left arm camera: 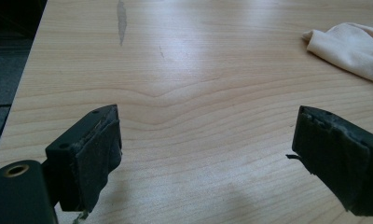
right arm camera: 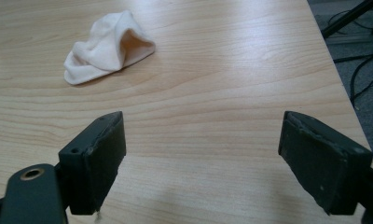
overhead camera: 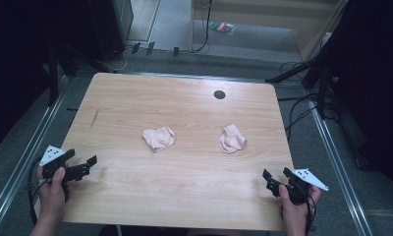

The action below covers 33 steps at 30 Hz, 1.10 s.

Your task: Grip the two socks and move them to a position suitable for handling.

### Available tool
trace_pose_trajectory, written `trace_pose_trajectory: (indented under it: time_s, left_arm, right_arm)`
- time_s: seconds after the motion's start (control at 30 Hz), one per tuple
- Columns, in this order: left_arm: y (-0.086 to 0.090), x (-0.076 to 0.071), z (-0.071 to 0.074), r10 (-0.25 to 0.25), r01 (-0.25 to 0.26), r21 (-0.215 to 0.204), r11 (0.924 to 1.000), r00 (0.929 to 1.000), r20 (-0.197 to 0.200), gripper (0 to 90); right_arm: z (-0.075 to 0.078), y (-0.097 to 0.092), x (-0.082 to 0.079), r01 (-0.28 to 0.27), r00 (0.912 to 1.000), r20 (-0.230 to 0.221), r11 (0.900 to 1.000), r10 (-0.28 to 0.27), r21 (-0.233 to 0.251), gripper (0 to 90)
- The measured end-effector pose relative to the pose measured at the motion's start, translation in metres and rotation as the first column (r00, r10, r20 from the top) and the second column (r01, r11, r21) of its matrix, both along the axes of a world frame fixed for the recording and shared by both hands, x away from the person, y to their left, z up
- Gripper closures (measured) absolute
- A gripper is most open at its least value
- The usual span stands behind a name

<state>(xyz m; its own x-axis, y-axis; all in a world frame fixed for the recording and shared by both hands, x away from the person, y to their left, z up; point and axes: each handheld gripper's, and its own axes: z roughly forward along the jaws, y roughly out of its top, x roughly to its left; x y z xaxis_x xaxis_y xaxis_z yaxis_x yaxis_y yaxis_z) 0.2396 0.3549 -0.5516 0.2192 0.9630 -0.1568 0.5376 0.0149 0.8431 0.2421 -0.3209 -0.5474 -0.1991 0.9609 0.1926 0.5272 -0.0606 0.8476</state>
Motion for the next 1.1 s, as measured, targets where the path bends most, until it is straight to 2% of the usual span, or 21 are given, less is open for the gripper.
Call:
trace_pose_trajectory:
  time_s: [0.27, 0.43, 0.57, 0.63, 0.67, 0.77, 0.8, 0.83, 0.93, 0.97, 1.0, 1.03, 1.07, 1.1]
  left_arm:
    - [0.0, 0.0, 0.0, 0.001, -0.001, -0.003, 1.0, 1.0, 0.001, 8.5]
    - [0.001, 0.0, 0.0, 0.0, 0.0, -0.012, 0.9999, 1.0, -0.001, 8.5]
    - [0.002, 0.0, 0.0, -0.003, 0.003, -0.01, 0.9999, 1.0, -0.005, 8.5]
    - [0.002, 0.001, 0.0, -0.003, 0.003, -0.011, 0.9999, 1.0, -0.005, 8.5]
    - [0.002, 0.001, 0.0, -0.003, 0.003, -0.011, 0.9999, 1.0, -0.005, 8.5]
    - [0.001, 0.0, 0.0, -0.001, 0.001, -0.008, 1.0, 1.0, -0.003, 8.6]
    - [0.001, 0.0, 0.0, -0.001, 0.001, -0.008, 1.0, 1.0, -0.003, 8.5]
    - [0.001, 0.0, 0.0, -0.001, 0.001, -0.009, 1.0, 1.0, -0.002, 8.5]
    - [0.002, 0.0, 0.0, -0.002, 0.002, -0.011, 0.9999, 1.0, -0.001, 8.5]
    - [0.002, 0.0, 0.0, -0.003, 0.003, -0.015, 0.9999, 1.0, -0.003, 8.5]
    - [0.002, 0.0, 0.0, -0.003, 0.003, -0.015, 0.9999, 1.0, -0.003, 8.5]
    - [0.002, 0.001, 0.0, -0.002, 0.002, -0.017, 0.9999, 1.0, -0.002, 8.5]
    - [0.002, 0.001, 0.0, -0.002, 0.002, -0.018, 0.9998, 1.0, -0.002, 8.5]
    - [0.002, 0.001, 0.0, -0.003, 0.003, -0.018, 0.9998, 1.0, -0.002, 8.5]
  right_arm:
    - [0.003, 0.003, -0.001, -0.006, 0.9999, 0.012, 1.0, 0.006, -0.006, 15.7]
    - [0.014, 0.017, 0.0, -0.041, 0.998, 0.047, 0.9991, 0.041, -0.008, 15.7]
    - [0.022, 0.026, 0.005, -0.051, 0.9976, 0.047, 0.9987, 0.051, 0.0, 16.1]
    - [0.032, 0.039, 0.013, -0.092, 0.9941, 0.055, 0.995, 0.094, -0.04, 17.0]
    - [0.032, 0.039, 0.013, -0.092, 0.9941, 0.055, 0.995, 0.094, -0.04, 17.0]
    - [0.04, 0.059, 0.025, -0.15, 0.9872, 0.045, 0.9862, 0.153, -0.071, 18.1]
    - [0.04, 0.059, 0.025, -0.15, 0.9872, 0.045, 0.9862, 0.153, -0.071, 18.1]
    - [0.042, 0.07, 0.034, -0.175, 0.9832, 0.035, 0.9807, 0.179, -0.087, 19.6]
    - [0.043, 0.08, 0.043, -0.179, 0.9829, 0.027, 0.9793, 0.182, -0.095, 23.1]
    - [0.043, 0.089, 0.051, -0.192, 0.9805, 0.026, 0.9769, 0.195, -0.095, 24.2]
    - [0.043, 0.089, 0.051, -0.192, 0.9805, 0.026, 0.9769, 0.195, -0.095, 24.2]
    - [0.041, 0.1, 0.059, -0.208, 0.9777, 0.005, 0.9713, 0.21, -0.115, 24.3]
    - [0.041, 0.1, 0.059, -0.208, 0.9777, 0.005, 0.9713, 0.21, -0.115, 24.3]
    - [0.038, 0.108, 0.067, -0.218, 0.9756, -0.009, 0.9662, 0.219, -0.137, 24.9]
